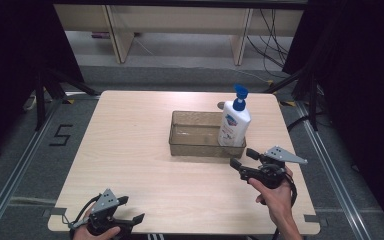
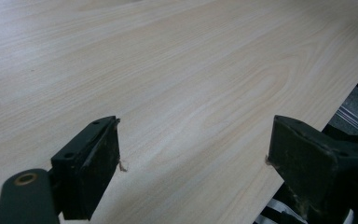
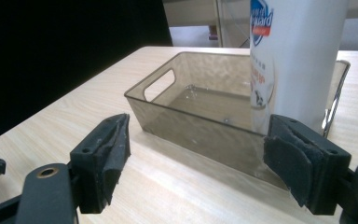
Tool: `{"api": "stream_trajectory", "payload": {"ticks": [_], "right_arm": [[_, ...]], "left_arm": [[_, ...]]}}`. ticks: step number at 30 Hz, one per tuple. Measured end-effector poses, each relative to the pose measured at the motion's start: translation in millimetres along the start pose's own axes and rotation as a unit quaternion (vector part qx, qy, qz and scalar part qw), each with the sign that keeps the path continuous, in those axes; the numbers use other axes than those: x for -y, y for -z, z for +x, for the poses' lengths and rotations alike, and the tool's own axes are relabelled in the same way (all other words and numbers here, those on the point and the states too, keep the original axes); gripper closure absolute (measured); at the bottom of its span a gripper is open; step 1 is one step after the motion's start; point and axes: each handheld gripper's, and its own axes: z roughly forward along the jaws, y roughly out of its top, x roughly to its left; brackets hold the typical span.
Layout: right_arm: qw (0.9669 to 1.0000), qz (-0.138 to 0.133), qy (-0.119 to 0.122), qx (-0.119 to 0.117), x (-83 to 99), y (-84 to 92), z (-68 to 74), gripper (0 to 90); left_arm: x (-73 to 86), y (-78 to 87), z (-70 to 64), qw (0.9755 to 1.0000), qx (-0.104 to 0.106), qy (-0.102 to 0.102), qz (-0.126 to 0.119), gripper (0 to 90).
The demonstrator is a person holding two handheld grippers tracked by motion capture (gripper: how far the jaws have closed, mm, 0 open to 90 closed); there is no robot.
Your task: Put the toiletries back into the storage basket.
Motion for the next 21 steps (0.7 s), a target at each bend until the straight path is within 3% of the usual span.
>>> {"api": "stream_trajectory", "payload": {"ticks": [5, 6, 8, 9, 11, 12, 14, 15, 16, 18, 21], "right_arm": [[0.9999, 0.009, 0.007, 0.001, 6.2, -0.5, 1.9, 23.0], [0.9999, 0.015, -0.002, -0.001, 6.9, 0.2, 4.0, 22.9], [0.9999, 0.011, 0.010, 0.003, 8.0, -0.5, 3.3, 22.9], [0.9999, 0.007, -0.010, -0.010, 9.8, -1.7, 6.1, 22.9], [0.9999, 0.008, 0.005, -0.006, 12.1, -2.6, 5.7, 22.8], [0.9999, 0.013, -0.003, -0.009, 14.3, -3.5, 7.4, 22.8], [0.9998, 0.018, 0.001, -0.012, 16.9, -4.2, 7.9, 22.7], [0.9996, 0.022, -0.013, -0.015, 19.1, -5.1, 10.7, 22.7], [0.9997, 0.021, 0.003, -0.016, 20.0, -5.8, 8.8, 22.3], [0.9996, 0.023, 0.008, -0.014, 22.9, -7.1, 9.1, 22.1], [0.9991, 0.035, -0.012, -0.020, 27.8, -7.3, 13.6, 21.7]], "left_arm": [[0.0, -0.1, -0.3, 1.0000, -0.001, 0.000, 0.001, 15.8], [0.0, -0.1, -0.2, 1.0000, -0.001, 0.000, 0.001, 15.8], [0.0, -0.1, -0.3, 1.0000, -0.001, 0.000, 0.001, 15.9], [0.0, 0.0, -0.1, 1.0000, -0.001, 0.000, 0.001, 15.9], [0.1, -0.2, -0.2, 1.0000, -0.002, 0.002, 0.000, 15.8], [0.2, -0.4, -0.2, 1.0000, -0.002, 0.003, -0.001, 15.8], [0.2, -0.2, -0.1, 1.0000, -0.001, 0.002, 0.000, 15.8], [0.1, -0.1, -0.1, 1.0000, -0.001, 0.001, 0.000, 15.9], [0.0, -0.1, 0.0, 1.0000, -0.001, 0.000, 0.000, 15.8], [0.0, -0.1, 0.0, 1.0000, -0.001, 0.000, 0.001, 15.8], [0.1, -0.1, -0.2, 1.0000, -0.001, 0.001, 0.001, 15.8]]}}
